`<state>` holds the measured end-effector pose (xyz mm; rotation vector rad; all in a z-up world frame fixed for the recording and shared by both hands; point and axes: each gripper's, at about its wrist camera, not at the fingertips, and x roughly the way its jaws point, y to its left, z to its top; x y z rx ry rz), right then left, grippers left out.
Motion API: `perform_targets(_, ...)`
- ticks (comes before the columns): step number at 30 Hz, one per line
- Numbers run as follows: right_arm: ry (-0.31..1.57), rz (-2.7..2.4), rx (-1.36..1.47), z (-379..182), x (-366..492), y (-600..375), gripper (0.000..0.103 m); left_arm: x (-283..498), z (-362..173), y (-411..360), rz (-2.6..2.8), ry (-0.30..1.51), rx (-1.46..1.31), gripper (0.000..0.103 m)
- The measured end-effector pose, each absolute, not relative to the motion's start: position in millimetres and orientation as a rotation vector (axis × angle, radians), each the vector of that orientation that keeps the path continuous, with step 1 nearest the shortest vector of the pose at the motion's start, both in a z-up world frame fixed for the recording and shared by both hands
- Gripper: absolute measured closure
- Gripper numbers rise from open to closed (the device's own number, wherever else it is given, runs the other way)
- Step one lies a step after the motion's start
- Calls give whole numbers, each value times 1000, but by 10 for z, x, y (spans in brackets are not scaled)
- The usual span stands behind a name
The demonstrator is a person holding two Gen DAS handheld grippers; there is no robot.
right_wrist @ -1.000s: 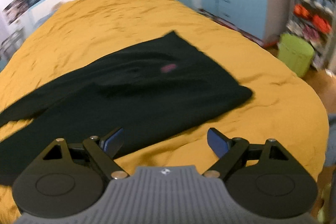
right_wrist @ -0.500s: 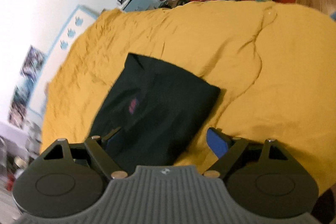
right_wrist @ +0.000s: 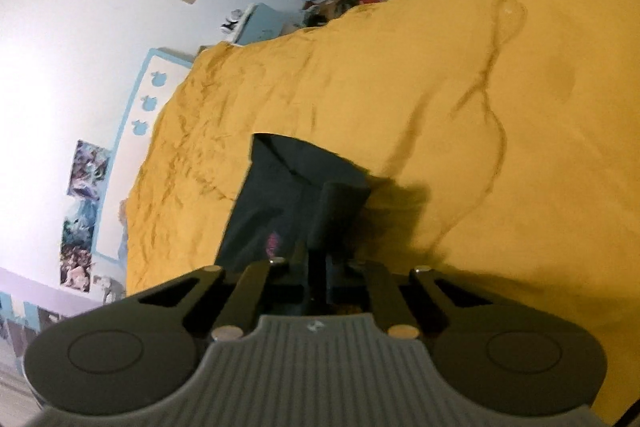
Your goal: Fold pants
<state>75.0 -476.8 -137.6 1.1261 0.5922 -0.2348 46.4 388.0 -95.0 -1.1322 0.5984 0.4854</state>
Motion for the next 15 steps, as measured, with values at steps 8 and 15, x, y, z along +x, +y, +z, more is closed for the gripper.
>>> perform_targets(8, 577, -165, 1111, -1143, 874, -4772, 102, 701, -768, 3906, 465, 626, -1087, 99)
perform_targets(15, 609, -149, 1184, -1059, 1066, -4836, 103, 1030, -753, 4007, 511, 666, -1134, 99)
